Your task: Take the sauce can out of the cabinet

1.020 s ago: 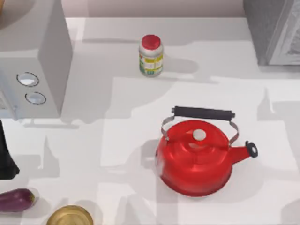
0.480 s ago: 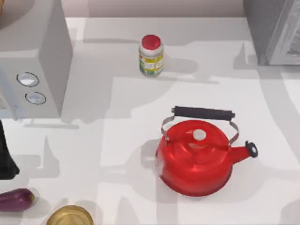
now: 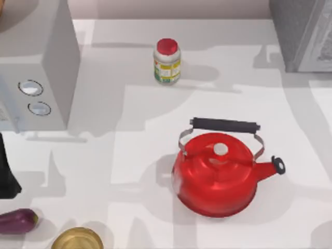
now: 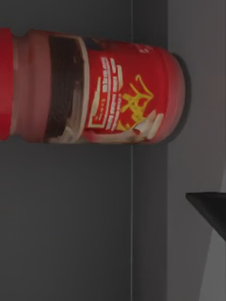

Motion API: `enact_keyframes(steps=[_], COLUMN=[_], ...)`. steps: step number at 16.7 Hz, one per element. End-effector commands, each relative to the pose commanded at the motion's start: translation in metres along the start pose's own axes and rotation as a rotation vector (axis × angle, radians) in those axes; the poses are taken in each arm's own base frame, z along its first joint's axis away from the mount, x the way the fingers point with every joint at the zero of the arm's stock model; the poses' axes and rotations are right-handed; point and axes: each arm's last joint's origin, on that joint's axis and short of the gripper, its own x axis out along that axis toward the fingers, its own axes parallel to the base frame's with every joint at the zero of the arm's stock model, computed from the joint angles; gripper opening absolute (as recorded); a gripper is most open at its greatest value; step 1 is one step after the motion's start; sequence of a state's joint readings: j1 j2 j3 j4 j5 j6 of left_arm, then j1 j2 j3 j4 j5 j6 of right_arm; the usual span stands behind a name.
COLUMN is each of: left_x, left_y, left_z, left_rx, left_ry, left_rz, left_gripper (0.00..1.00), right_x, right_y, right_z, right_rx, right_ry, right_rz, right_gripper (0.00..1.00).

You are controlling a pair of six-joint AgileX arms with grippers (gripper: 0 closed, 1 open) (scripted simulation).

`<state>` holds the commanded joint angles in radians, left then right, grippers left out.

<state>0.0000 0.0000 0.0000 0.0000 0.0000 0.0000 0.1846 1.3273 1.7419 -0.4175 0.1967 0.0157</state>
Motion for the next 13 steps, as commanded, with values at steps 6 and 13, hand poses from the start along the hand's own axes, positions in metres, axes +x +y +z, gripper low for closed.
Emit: enact_keyframes(steps=[6, 13], left_x=[0.0, 0.0], left_y=[0.0, 0.0], left_z=[0.0, 0.0], left_rx=[0.0, 0.0], left_ry=[0.0, 0.0], left_rz=[0.0, 0.0], left_gripper=[1.0, 1.0], right_x=[0.033, 0.082], right_y=[-0.002, -0.006], right_z=[0.004, -0.001], right_rx=[0.002, 0.005], right_ry=[-0.003, 0.003], right_rz=[-0.006, -0.01], right_gripper=[1.0, 1.0])
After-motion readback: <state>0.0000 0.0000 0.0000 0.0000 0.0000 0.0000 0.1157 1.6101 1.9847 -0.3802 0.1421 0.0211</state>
